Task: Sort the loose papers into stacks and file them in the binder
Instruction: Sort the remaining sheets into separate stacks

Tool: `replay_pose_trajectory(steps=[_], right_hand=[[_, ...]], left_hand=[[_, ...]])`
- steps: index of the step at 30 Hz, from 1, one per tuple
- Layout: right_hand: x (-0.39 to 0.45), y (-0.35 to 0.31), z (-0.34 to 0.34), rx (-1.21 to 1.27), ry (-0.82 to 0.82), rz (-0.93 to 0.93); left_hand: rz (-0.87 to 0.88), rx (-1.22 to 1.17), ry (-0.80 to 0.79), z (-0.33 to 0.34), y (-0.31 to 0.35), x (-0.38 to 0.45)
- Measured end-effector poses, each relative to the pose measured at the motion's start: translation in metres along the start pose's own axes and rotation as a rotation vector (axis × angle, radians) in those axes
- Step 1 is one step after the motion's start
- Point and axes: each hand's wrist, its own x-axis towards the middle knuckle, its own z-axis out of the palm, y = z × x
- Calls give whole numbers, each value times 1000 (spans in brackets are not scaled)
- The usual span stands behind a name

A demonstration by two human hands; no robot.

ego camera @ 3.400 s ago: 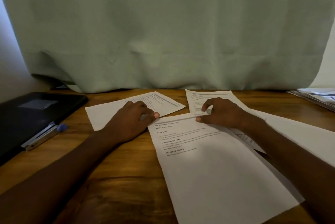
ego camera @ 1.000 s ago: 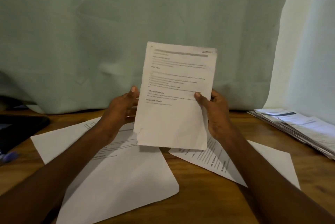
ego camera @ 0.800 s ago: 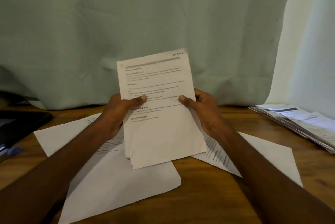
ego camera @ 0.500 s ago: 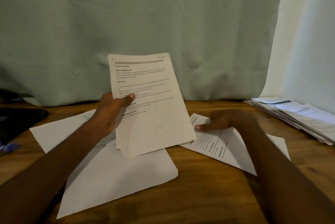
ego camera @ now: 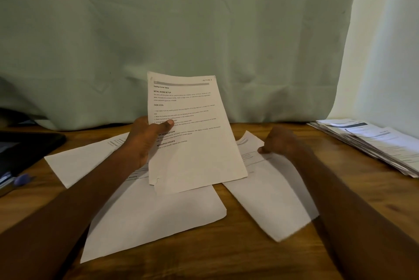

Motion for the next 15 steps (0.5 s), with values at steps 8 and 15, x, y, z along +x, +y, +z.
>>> replay_pose_trajectory(steps=[8, 15], right_hand=[[-6, -4, -6, 545, 226, -5], [-31, -21, -34, 771, 914, -94]], left_hand=[[4, -85, 3, -3, 1, -2], [34, -168, -15, 0, 5, -6]])
